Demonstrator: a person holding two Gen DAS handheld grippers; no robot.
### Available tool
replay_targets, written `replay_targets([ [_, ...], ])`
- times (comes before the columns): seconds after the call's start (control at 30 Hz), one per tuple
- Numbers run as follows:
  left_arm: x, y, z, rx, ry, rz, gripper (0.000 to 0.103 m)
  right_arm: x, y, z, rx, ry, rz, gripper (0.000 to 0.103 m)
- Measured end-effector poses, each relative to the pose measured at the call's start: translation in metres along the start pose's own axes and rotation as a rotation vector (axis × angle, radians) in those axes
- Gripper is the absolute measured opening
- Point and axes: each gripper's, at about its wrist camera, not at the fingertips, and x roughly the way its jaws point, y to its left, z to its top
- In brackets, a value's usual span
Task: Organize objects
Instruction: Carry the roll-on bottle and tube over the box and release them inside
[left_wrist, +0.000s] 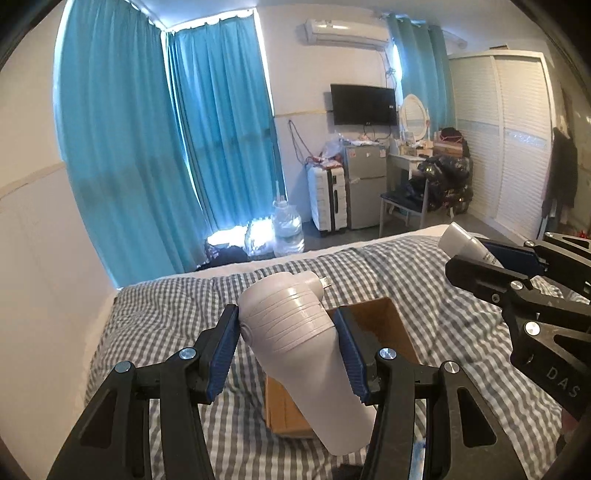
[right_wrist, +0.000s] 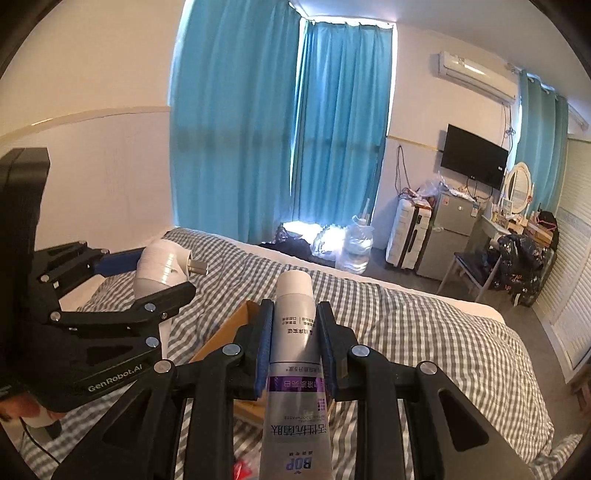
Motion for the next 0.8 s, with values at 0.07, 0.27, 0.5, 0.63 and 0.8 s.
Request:
replay_targets([
  [0.07,0.022,0.0,0.006,0.001,0.013,0.0,0.053,0.021,-0.006,0.004,0.002,0.017,-0.005,0.023],
  [0.27,0.089,-0.005,0.011,0.01,0.049,0.005,0.053,0.095,-0.025,0.005,0.028,0.082,-0.005,0.023],
  [0.5,0.158,-0.012,-0.008,0.018,0.123,-0.001,0.053,0.177,-0.05,-0.021,0.053,0.17,-0.008,0.023],
  [0.63,0.188,-0.014,-0.027,0.009,0.178,-0.01,0.053,0.209,-0.056,-0.043,0.071,0.211,0.006,0.023],
  [0.8,0.206,-0.018,-0.052,0.009,0.237,-0.02,0.053,0.233,-0.056,-0.065,0.055,0.253,0.005,0.023],
])
